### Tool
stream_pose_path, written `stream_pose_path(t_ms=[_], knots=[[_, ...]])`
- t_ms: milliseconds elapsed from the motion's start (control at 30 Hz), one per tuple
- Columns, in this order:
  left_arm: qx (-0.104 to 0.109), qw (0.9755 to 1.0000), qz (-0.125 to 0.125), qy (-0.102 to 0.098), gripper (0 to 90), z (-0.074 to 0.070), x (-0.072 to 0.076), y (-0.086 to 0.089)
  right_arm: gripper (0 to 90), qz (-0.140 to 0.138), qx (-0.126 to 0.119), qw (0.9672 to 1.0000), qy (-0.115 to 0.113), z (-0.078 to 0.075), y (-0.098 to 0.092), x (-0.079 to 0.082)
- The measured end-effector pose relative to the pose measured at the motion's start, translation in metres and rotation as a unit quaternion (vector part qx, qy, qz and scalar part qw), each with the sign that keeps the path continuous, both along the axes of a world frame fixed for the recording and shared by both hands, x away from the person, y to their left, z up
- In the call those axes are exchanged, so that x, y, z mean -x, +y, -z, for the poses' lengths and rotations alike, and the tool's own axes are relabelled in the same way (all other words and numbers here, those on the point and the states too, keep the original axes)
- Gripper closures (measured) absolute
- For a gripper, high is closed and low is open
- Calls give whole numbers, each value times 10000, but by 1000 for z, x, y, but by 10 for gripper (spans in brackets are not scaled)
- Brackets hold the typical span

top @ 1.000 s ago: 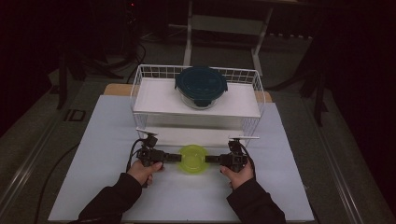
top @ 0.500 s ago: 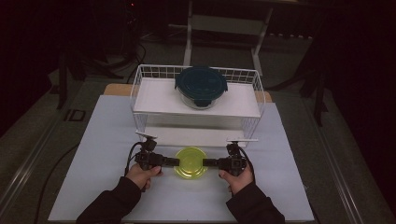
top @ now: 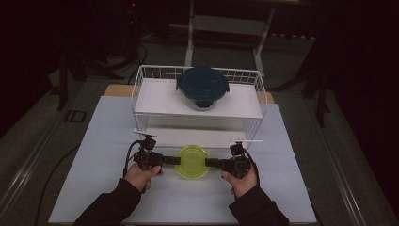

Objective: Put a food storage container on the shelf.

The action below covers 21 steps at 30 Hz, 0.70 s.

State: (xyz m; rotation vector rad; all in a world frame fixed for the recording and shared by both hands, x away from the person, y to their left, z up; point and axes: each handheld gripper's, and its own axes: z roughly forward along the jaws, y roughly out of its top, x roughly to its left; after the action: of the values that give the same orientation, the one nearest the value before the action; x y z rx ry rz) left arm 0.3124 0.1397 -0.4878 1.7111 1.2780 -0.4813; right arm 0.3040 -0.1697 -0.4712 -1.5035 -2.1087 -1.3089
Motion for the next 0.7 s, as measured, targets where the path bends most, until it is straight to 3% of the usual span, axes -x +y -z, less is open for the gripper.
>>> stream_pose_path(t_ms=[367, 467, 500, 700], knots=[[-6, 9993, 11, -371, 798, -38, 10, 2, 813, -58, -89, 9991, -414, -33, 0, 12], [-19, 9992, 21, -389, 798, -41, 10, 2, 813, -57, -98, 9991, -420, -35, 0, 12], [-36, 9990, 9, -440, 798, -49, 11, 2, 813, -49, -161, 9989, -448, -41, -1, 13], [9, 9985, 12, -551, 799, -66, 12, 3, 813, -44, -201, 9982, -557, -57, -1, 14]])
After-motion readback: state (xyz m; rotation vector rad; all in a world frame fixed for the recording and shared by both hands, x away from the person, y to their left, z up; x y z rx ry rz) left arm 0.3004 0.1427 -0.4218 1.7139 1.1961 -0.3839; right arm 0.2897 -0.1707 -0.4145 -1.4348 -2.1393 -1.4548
